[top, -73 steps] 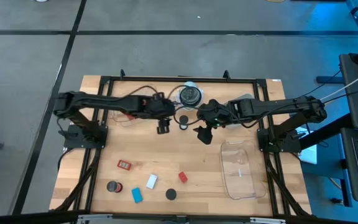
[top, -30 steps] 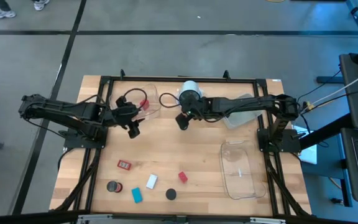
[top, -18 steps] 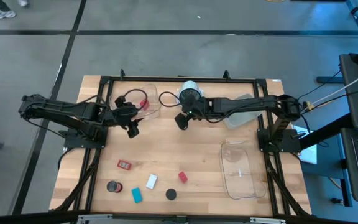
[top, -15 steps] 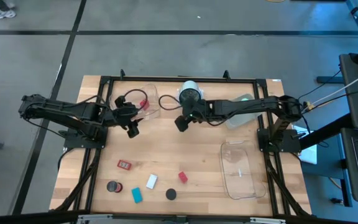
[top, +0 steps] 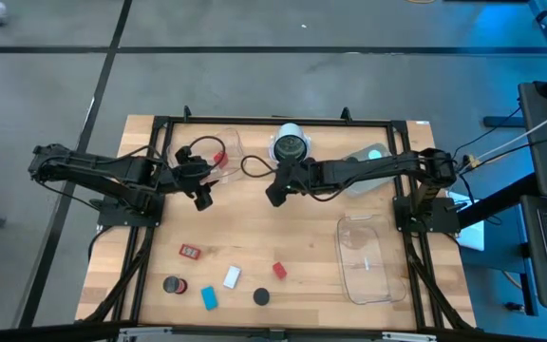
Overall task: Pick & Place Office items
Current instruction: Put the white hourglass into the gray bin
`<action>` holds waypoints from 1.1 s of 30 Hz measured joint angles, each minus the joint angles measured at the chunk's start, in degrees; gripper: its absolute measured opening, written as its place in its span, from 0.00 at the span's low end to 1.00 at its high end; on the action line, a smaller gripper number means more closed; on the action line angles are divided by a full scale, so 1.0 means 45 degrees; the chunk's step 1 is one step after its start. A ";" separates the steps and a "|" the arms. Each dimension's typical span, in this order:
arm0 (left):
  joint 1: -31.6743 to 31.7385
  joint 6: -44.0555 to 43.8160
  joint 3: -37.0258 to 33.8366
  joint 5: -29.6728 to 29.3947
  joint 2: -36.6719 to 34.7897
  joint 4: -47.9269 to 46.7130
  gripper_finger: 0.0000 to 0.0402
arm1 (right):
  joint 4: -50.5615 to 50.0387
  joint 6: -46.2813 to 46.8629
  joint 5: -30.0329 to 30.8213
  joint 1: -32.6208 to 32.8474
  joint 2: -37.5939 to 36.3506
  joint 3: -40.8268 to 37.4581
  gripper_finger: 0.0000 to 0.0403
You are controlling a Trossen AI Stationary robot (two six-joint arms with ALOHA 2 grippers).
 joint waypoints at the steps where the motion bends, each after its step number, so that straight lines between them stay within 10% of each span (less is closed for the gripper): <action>1: 0.0000 -0.0009 0.0000 0.0015 0.0000 0.0000 0.52 | 0.0009 0.0052 0.0026 0.0004 0.0000 0.0000 0.97; 33: 0.0000 0.0084 -0.0005 0.0051 0.0005 -0.0063 0.52 | 0.0587 0.1535 0.1817 0.0350 0.1438 -0.0005 0.97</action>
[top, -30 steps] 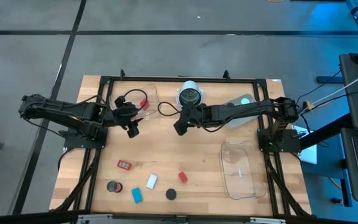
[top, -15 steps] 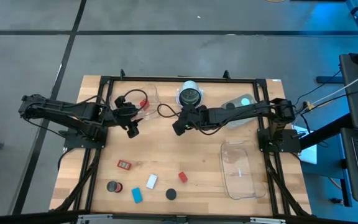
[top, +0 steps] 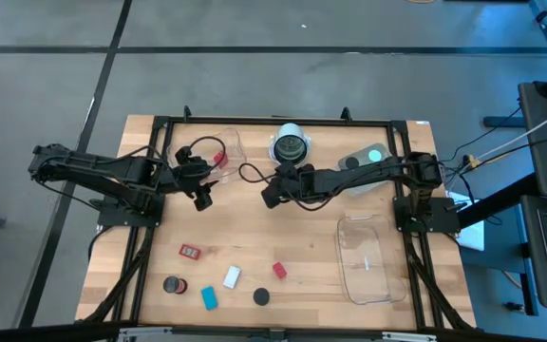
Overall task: Pick & Place Office items
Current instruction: Put the white hourglass into the gray bin
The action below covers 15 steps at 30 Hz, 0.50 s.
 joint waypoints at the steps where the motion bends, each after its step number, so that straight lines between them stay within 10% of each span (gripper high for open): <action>1: 0.0000 0.0000 0.0000 0.0000 0.0000 0.0000 0.52 | 0.0002 -0.0025 0.0091 0.0010 0.0000 0.0000 0.96; 15: 0.0000 0.0019 0.0000 -0.0002 0.0000 0.0000 0.52 | 0.0041 0.0013 -0.0053 0.0024 0.0000 0.0000 0.72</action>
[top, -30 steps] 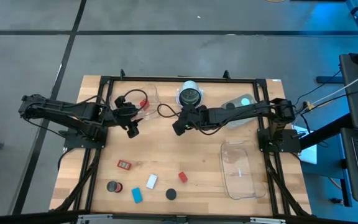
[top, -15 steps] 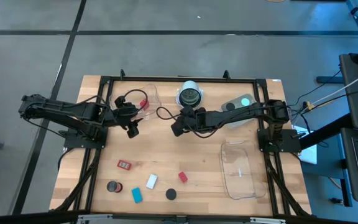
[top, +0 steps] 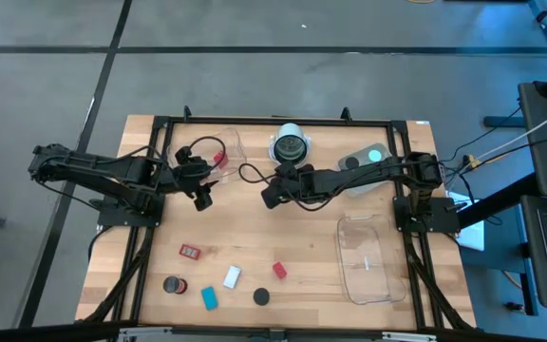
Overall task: Pick & Place Office items
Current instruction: Put the white hourglass into the gray bin
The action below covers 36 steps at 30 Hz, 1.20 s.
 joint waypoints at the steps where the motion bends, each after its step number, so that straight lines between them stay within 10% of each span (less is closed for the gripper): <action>1: 0.0000 0.0005 0.0000 0.0001 0.0000 0.0000 0.52 | 0.0001 0.0011 -0.0059 0.0000 0.0000 0.0000 0.69; 8: 0.0000 0.0007 0.0000 -0.0003 0.0000 0.0000 0.52 | -0.0001 0.0007 -0.0081 0.0000 0.0000 0.0000 0.54; 21: 0.0001 0.0010 0.0000 -0.0003 0.0000 -0.0034 0.52 | -0.0198 -0.1005 -0.0445 0.0011 -0.0336 0.0000 0.55; 36: 0.0002 0.0112 -0.0005 -0.0023 -0.0005 -0.0087 0.52 | -0.5560 -0.1257 -0.0272 0.0277 -0.5282 0.0004 0.56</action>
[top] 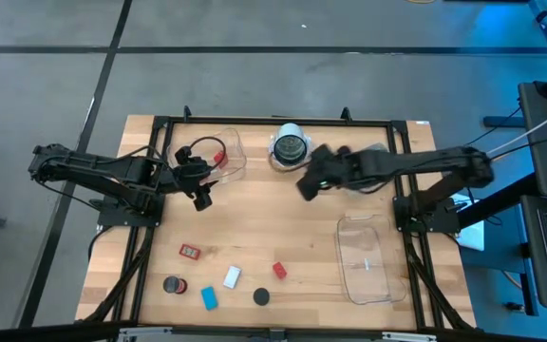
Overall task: Pick & Place Office items
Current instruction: Put the white hourglass into the gray bin
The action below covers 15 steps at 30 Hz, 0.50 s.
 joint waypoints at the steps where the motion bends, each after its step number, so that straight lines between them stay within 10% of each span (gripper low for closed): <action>1: -0.0002 0.0002 0.0000 0.0001 0.0000 -0.0001 0.52 | -0.0576 0.0248 0.0195 0.0000 -0.0394 0.0001 0.55; 15: 0.0001 0.0000 0.0000 -0.0291 0.0000 0.0000 0.52 | -0.6323 0.5926 0.2677 0.0674 -0.3883 -0.1665 0.54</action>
